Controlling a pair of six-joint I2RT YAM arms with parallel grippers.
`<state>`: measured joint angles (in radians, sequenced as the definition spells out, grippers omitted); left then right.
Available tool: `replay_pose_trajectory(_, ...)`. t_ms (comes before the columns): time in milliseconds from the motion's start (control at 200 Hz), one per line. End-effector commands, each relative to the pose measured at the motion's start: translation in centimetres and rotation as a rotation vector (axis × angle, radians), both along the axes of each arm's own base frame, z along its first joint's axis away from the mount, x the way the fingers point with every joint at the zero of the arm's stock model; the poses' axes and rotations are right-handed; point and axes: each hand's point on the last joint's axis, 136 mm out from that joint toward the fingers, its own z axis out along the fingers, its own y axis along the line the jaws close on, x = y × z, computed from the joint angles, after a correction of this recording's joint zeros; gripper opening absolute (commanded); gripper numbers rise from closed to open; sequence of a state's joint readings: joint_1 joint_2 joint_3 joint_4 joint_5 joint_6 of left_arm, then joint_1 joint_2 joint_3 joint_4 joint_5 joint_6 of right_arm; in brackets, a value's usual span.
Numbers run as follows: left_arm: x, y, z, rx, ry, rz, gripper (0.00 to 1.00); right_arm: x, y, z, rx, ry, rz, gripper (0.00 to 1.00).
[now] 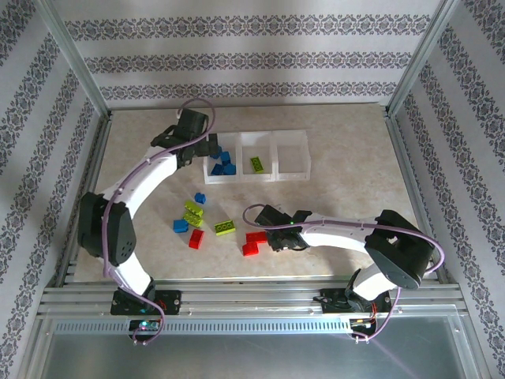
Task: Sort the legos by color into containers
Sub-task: Pick up the lego from the bottom-center of the table, then place the lego in the container.
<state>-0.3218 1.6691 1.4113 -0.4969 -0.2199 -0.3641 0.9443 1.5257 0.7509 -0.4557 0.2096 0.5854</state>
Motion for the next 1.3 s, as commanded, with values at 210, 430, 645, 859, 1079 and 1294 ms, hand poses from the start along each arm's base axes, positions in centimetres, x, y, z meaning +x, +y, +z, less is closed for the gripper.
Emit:
replay_pose_trajectory(210, -2.8, 6.7, 3.1, -0.046, -0.191, 0.196, 0.99, 2.3, -0.8, 0.9, -0.018, -0.067, -0.100, 0.25)
replay_pose_trajectory(430, -5.4, 9.9, 3.3, -0.011, -0.225, 0.275, 1.00, 3.6, -1.0, 1.0, -0.003, -0.081, -0.142, 0.23)
replay_pose_trajectory(645, -7.0, 10.6, 2.5, -0.011, -0.219, 0.280, 1.00, 5.8, -1.5, 2.5, 0.027, -0.126, -0.183, 0.22)
replay_pose_trajectory(859, -8.2, 10.5, 1.4, -0.066, -0.199, 0.278, 1.00, 9.3, -2.6, 5.7, 0.055, -0.215, -0.229, 0.22)
replay_pose_trajectory(1079, -9.7, 10.2, 0.6, -0.122, -0.194, 0.278, 1.00, 14.1, -4.5, 10.0, 0.116, -0.302, -0.306, 0.22)
replay_pose_trajectory(1294, -10.8, 10.4, 0.1, -0.142, -0.190, 0.274, 1.00, 18.2, -4.8, 12.7, 0.099, -0.359, -0.294, 0.23)
